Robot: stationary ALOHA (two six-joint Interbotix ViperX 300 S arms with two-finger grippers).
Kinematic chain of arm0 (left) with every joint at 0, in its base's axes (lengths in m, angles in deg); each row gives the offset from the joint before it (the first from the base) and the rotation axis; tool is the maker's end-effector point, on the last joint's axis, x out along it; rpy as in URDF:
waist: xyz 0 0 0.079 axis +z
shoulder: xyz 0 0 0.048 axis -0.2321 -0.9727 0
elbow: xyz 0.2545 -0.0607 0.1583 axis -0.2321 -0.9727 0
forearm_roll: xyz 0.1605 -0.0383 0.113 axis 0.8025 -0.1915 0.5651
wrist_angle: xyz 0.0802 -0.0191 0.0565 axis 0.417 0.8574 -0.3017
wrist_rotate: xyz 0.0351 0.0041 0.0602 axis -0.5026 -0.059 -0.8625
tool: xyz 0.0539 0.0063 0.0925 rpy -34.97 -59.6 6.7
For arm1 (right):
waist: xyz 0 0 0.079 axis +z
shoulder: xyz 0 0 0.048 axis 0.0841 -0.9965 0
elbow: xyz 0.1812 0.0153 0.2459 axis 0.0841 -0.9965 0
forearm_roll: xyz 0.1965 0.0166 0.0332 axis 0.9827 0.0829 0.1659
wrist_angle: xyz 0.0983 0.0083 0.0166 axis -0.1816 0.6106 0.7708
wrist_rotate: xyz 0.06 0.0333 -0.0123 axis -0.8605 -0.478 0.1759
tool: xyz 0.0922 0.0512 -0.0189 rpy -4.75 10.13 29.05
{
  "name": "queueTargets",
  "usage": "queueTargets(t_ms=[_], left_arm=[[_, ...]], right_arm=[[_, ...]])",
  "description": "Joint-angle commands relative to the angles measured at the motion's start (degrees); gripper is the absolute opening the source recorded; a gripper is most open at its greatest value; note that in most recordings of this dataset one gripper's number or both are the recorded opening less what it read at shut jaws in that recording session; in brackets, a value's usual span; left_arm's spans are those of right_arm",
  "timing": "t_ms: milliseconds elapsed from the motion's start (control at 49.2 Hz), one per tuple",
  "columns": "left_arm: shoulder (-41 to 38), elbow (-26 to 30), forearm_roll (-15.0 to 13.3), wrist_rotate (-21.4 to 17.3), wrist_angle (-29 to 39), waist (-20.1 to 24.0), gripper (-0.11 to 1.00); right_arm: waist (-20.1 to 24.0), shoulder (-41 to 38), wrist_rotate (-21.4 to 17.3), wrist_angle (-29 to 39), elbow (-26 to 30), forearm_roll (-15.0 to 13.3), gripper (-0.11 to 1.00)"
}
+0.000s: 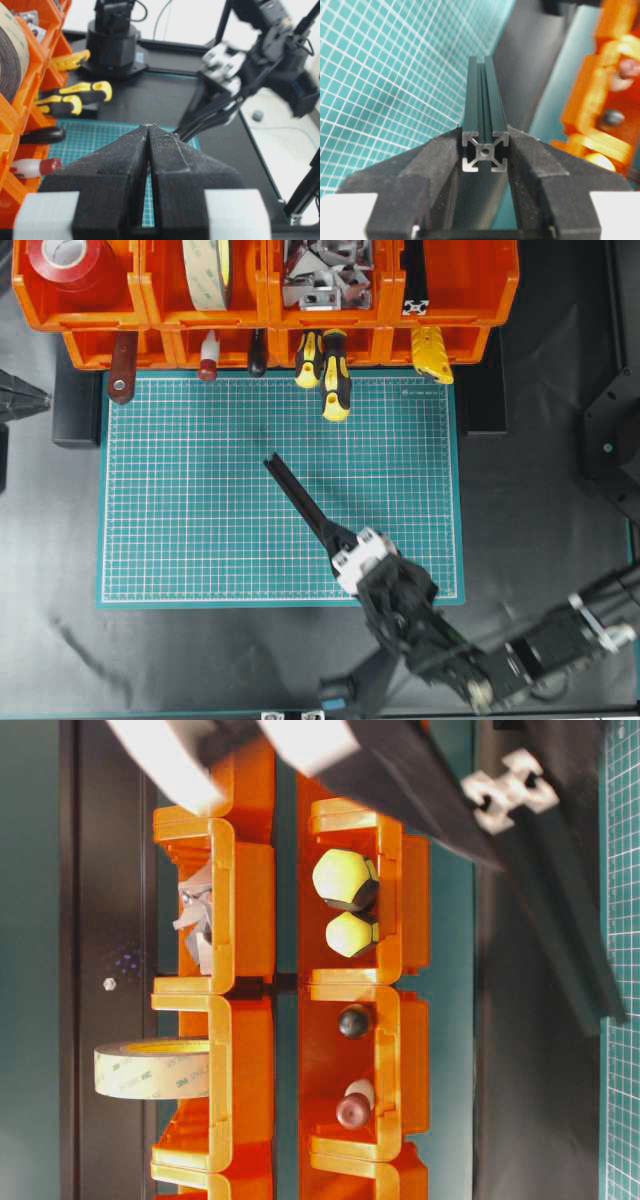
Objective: Pick frame from container rack with right arm.
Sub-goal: 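Lower the held extrusion onto the teal mat with the right gripper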
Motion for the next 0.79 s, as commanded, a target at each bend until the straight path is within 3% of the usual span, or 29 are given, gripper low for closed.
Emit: queueTargets(t_ms=[0, 183, 386, 589, 772], left_arm=[[-0.2, 2.0, 0.2, 0.2, -0.5, -0.2, 0.0], [0.0, 2.1, 0.2, 0.2, -0.2, -0.2, 0.0], [0.0, 2.0, 0.2, 0.2, -0.2, -0.2, 0.0], [0.0, 2.0, 0.2, 0.3, 0.1, -0.2, 0.0], [0.4, 2.2, 0.2, 1.9, 1.5, -0.2, 0.0]], right_arm=[[-2.5, 1.3, -0.1, -5.4, -1.5, -0.3, 0.24], [-6.0, 0.4, 0.0, -11.8, -3.1, -0.3, 0.24], [-6.6, -0.7, -0.5, -14.6, -3.3, 0.4, 0.24], [-6.8, -0.7, -0.5, -16.1, -3.2, 3.8, 0.24], [-7.1, -0.7, -0.4, -20.2, -3.2, 9.6, 0.25]])
